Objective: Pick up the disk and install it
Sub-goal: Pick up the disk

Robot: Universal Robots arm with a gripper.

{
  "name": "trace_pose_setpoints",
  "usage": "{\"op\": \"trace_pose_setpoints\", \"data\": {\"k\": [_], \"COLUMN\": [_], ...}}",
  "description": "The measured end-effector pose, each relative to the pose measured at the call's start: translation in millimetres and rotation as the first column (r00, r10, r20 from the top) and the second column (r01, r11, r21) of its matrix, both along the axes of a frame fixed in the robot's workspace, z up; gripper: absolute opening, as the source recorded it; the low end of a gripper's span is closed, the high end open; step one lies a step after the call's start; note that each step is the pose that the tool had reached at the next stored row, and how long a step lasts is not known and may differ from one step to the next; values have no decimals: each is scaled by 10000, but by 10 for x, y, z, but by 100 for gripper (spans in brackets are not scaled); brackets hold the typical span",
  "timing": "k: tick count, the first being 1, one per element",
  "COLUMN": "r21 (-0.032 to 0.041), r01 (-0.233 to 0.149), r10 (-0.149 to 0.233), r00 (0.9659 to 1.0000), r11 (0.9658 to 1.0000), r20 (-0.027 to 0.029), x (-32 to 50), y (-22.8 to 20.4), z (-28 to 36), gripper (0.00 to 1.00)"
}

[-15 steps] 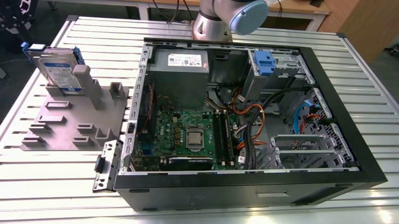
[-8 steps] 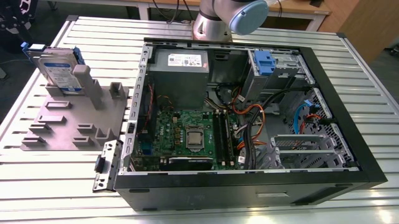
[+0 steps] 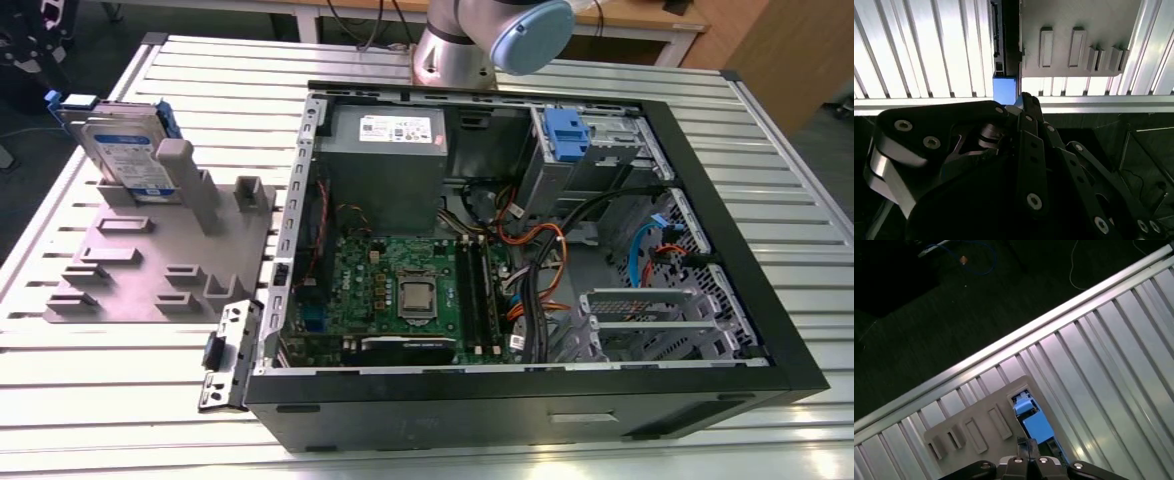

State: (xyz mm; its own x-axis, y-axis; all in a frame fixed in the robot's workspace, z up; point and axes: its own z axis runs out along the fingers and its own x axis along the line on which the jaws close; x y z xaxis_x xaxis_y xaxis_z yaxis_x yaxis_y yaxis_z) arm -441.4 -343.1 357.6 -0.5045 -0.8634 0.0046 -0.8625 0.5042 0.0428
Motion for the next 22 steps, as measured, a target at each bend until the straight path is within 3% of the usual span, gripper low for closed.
{"op": "trace_pose_setpoints", "data": {"k": [5, 11, 13, 18, 22], "r21": [0, 0, 0, 0, -7], "r01": [-716, -1500, -1723, -2345, -2566], "r10": [716, 1500, 1723, 2345, 2566], "r00": [9974, 9887, 9850, 9721, 9665], "r11": [9974, 9887, 9850, 9721, 9665], "r20": [0, 0, 0, 1, 27], "x": [0, 0, 0, 0, 0], "y": [0, 0, 0, 2, 11], "z": [0, -1, -1, -3, -8], "gripper": [11, 11, 11, 11, 11]}}
